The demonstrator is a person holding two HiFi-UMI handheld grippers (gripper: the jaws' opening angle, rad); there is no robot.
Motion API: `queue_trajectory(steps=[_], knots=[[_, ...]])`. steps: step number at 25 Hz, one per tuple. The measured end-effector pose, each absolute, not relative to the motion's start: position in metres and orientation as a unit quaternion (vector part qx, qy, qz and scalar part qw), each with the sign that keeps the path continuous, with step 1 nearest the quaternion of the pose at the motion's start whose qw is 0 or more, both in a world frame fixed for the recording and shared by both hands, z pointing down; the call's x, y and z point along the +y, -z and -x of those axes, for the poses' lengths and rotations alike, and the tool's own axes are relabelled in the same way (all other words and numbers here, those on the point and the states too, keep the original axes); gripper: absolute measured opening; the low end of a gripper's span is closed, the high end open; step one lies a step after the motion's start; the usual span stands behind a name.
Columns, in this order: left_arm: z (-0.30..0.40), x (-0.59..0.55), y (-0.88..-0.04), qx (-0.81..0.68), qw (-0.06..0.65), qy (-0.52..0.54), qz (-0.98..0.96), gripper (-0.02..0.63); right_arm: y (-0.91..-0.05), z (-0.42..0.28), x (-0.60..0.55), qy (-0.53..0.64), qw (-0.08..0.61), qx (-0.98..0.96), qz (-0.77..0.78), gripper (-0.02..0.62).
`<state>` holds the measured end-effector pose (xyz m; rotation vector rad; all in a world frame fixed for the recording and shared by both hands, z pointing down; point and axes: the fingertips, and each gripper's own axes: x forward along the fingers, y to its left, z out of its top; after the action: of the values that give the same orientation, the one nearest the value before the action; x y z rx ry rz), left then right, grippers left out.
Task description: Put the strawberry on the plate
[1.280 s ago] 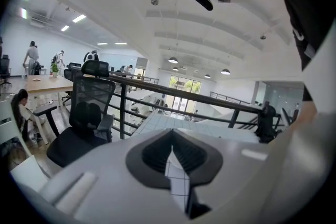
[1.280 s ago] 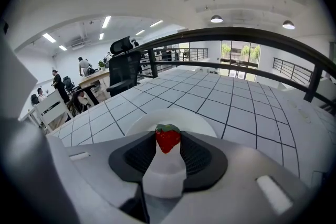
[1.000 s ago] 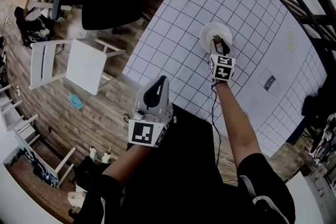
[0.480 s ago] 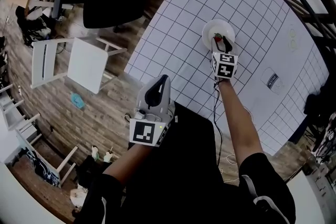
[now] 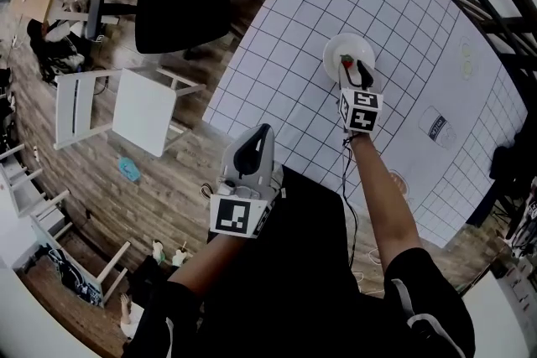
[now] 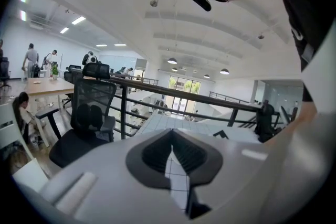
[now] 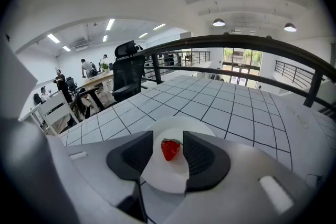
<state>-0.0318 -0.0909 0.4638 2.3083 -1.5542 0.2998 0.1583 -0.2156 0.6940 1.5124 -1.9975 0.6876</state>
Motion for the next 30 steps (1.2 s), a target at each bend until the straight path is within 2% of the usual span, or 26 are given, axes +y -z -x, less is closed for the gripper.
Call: queue_trajectory(steps=[12,30], knots=[[0.032,-0.097,-0.45,-0.521,0.161,-0.097,-0.833,0.008,-0.669,-0.157,-0.195,-0.25,0.265,-0.734,-0.574,0.172],[0.026,-0.082,-0.405,-0.436,0.133,-0.056,-0.888,0.008,-0.539,-0.131,-0.13,-0.228,0.171,-0.711,-0.643,0.133]])
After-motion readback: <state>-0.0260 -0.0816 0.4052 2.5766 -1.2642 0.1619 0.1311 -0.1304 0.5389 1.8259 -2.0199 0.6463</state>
